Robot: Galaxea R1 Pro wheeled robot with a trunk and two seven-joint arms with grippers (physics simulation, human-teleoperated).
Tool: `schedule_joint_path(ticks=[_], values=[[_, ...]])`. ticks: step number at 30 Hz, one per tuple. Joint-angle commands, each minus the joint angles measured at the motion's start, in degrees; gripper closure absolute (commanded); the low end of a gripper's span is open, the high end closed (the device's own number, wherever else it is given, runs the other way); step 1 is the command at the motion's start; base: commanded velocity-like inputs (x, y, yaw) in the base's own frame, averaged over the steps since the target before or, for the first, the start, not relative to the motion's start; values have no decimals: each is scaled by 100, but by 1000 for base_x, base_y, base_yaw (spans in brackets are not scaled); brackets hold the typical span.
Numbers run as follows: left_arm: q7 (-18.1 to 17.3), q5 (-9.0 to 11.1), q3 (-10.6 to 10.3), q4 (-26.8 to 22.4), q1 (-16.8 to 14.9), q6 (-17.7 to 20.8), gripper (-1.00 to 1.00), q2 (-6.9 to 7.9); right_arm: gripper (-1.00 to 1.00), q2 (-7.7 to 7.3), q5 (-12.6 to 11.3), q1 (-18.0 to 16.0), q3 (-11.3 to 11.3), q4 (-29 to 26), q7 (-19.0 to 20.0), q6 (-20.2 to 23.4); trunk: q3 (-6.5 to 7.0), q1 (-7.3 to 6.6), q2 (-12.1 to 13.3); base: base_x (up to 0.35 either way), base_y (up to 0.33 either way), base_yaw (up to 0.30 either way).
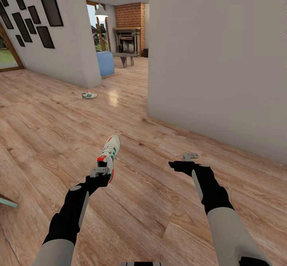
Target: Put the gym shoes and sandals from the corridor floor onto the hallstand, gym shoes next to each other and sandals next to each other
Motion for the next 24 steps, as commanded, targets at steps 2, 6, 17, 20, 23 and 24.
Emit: schedule_joint_path(ticks=[2, 6, 17, 20, 23, 24], values=[[-61, -62, 25, -9, -4, 18, 100, -8, -100, 7, 60, -3, -25, -8, 52, 23, 14, -1, -2, 0, 0, 0], [-61, -62, 28, -9, -4, 18, 100, -8, -100, 7, 60, -3, -25, -8, 52, 23, 52, -1, -2, 12, 0, 0], [-61, -53, 28, -9, -4, 18, 100, -8, -100, 7, 60, -3, -25, -8, 52, 23, 155, -1, -2, 223, 117, 0], [-68, -53, 28, -9, -4, 18, 100, -8, -100, 7, 60, -3, -25, -4, 52, 23, 184, -1, -2, 284, 174, 0], [-67, -53, 28, -9, -4, 18, 100, -8, -100, 7, 60, -3, -25, -5, 52, 23, 212, -1, -2, 287, 173, 0], [-69, -50, 28, -8, -4, 18, 100, -8, -100, 7, 60, -3, -25, -6, 52, 23, 222, -1, -2, 297, 150, 0]])
